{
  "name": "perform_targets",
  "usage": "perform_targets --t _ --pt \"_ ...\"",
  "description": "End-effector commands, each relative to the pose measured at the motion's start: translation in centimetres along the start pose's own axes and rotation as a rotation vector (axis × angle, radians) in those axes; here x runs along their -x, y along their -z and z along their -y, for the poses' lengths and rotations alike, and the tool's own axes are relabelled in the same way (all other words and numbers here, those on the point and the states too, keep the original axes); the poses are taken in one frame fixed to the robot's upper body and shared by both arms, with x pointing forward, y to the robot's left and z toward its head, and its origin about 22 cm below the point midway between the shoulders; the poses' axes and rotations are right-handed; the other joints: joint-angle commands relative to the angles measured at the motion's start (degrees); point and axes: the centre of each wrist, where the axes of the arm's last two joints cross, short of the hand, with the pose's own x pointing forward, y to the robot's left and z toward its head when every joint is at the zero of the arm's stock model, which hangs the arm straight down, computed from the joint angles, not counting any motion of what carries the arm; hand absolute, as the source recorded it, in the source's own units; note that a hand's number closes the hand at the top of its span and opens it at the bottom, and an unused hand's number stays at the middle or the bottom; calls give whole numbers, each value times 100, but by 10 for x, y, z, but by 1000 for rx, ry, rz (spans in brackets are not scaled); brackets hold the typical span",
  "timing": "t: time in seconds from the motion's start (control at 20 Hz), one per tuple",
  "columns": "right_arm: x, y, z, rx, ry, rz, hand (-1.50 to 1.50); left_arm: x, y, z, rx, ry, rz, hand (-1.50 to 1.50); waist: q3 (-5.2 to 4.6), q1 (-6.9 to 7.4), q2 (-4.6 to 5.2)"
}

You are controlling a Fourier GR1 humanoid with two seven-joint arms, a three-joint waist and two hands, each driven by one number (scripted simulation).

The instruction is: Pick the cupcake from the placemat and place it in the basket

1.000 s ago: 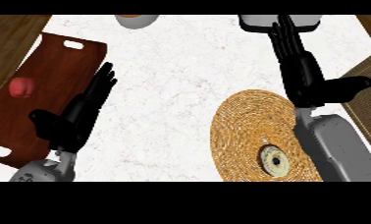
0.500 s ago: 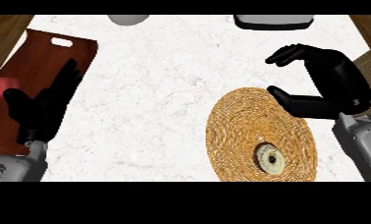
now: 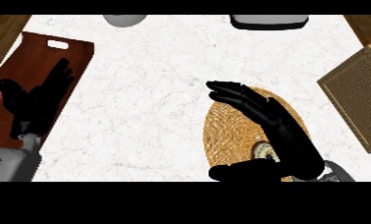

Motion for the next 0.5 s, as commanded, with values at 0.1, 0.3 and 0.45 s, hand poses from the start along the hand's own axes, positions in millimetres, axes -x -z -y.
perform_targets --t 0.1,0.3,0.45 --pt "-44 5 25 -102 -230 -264 -150 4 0 -5 -3 3 -11 0 -22 -58 -47" --pt "-49 14 66 -88 -600 -450 -150 6 -3 -11 -14 16 -17 0 -46 -95 -82" --pt "-80 25 90 -63 -701 -556 -150 9 1 -10 -28 16 -18 0 -33 -94 -39"
